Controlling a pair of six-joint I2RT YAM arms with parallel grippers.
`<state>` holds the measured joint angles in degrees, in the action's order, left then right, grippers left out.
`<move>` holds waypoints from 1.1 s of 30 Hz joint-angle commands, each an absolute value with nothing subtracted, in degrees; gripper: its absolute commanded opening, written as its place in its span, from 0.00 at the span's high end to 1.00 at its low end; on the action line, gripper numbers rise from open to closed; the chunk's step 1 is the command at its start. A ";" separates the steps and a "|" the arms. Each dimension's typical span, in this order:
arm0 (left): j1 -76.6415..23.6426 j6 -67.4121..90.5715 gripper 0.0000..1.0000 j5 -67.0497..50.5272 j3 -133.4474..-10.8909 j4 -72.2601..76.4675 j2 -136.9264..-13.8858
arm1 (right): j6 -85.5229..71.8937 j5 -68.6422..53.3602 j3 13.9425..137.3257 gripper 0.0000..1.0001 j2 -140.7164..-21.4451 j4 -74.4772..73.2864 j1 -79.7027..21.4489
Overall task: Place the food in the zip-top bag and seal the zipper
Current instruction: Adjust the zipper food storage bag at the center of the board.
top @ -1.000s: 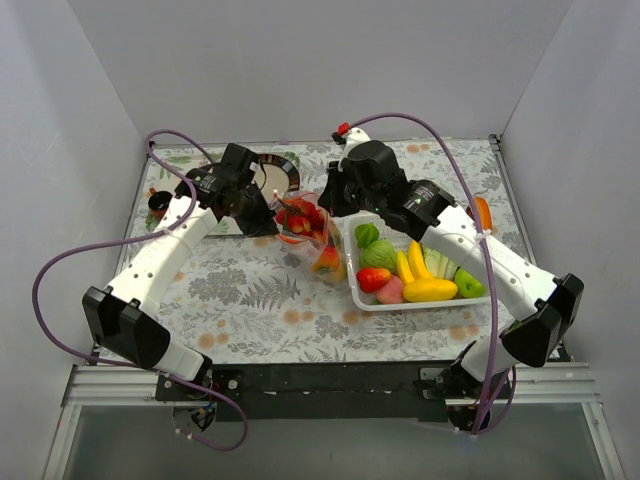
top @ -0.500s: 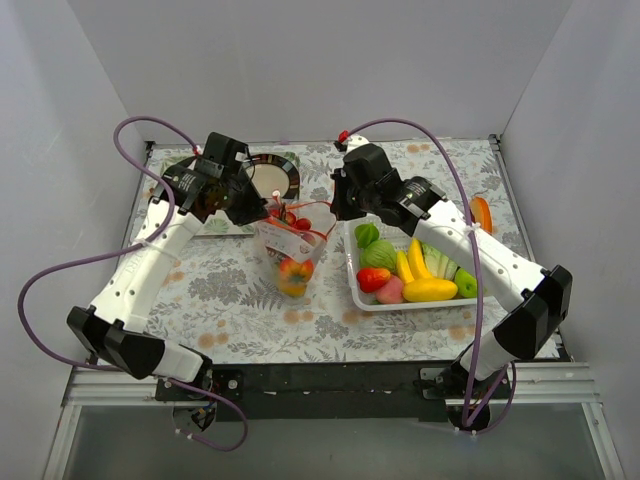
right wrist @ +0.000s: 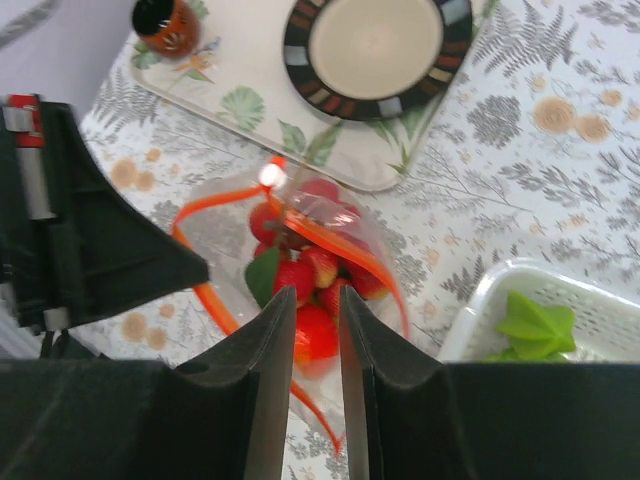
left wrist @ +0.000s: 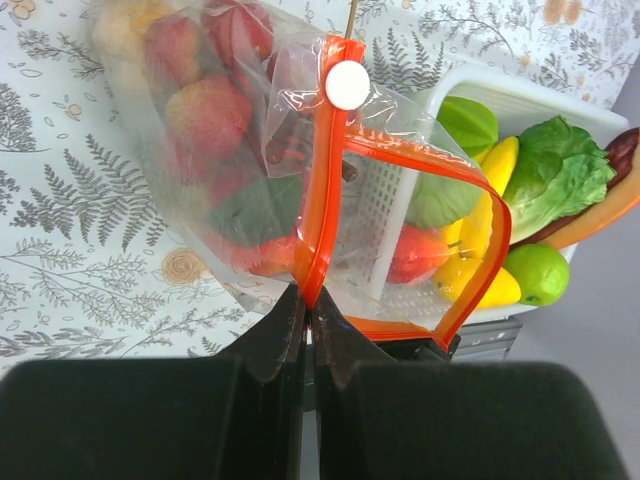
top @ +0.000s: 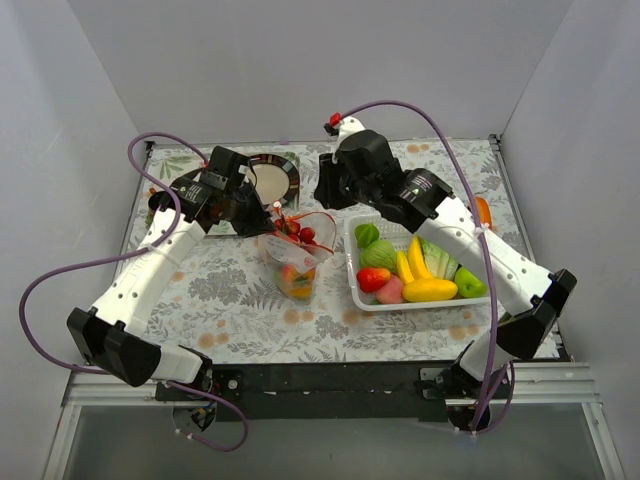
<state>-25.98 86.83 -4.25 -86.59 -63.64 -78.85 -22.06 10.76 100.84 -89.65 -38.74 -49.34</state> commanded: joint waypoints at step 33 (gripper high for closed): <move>-25.75 87.36 1.00 -6.50 -89.91 -62.23 -77.78 | -29.88 9.14 97.38 0.60 -98.88 -24.26 -53.61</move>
